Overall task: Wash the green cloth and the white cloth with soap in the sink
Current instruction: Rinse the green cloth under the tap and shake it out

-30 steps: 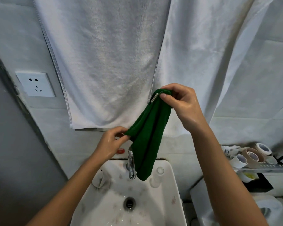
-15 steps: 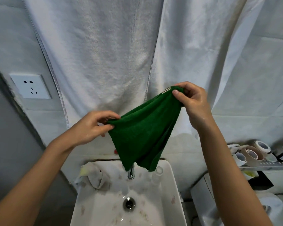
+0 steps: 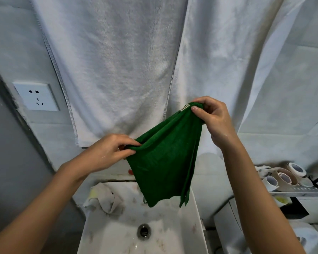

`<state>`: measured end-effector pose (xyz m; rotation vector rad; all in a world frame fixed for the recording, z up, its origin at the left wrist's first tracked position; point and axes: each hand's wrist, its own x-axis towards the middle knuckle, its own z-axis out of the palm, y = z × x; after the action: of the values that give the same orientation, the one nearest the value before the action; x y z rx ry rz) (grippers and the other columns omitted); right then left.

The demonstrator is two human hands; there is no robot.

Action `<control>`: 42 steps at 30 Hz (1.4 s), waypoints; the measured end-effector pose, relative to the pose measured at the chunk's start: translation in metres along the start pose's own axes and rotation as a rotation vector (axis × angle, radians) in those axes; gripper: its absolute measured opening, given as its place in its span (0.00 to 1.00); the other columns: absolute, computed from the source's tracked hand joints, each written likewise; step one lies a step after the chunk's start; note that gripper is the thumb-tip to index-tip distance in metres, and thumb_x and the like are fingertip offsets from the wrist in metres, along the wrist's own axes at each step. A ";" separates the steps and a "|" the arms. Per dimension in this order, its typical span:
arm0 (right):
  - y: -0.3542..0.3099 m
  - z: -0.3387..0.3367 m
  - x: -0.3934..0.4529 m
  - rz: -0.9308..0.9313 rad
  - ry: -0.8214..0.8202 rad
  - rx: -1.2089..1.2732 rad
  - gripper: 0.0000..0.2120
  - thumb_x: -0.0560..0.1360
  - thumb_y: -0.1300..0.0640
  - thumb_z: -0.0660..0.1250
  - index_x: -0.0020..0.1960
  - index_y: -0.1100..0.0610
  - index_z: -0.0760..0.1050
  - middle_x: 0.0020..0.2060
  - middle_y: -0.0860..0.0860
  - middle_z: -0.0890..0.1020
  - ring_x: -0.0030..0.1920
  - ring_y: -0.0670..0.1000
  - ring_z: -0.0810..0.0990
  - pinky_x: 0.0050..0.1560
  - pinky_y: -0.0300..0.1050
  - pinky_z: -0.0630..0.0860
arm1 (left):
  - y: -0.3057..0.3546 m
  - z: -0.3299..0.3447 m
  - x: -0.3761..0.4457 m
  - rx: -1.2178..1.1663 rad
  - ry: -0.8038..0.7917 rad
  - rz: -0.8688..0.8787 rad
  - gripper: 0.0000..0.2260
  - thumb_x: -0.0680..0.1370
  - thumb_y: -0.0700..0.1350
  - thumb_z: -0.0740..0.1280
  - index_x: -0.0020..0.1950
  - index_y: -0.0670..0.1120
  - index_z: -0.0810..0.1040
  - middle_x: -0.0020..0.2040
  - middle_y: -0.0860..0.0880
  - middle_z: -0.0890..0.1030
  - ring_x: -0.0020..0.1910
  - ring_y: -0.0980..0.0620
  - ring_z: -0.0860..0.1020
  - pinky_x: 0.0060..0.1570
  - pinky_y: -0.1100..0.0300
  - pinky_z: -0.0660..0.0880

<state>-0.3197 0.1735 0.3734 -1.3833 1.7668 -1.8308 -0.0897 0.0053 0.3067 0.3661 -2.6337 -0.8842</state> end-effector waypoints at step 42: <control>0.010 -0.024 -0.007 0.030 -0.064 -0.053 0.10 0.78 0.68 0.63 0.43 0.56 0.76 0.28 0.40 0.76 0.32 0.41 0.74 0.33 0.33 0.70 | 0.046 -0.051 0.001 -0.195 -0.102 0.116 0.11 0.66 0.57 0.72 0.39 0.53 0.75 0.30 0.55 0.70 0.29 0.60 0.65 0.29 0.68 0.63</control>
<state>-0.3378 0.1918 0.3657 -1.4101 1.8060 -1.7175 -0.0770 0.0128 0.3738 0.1198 -2.5988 -1.1352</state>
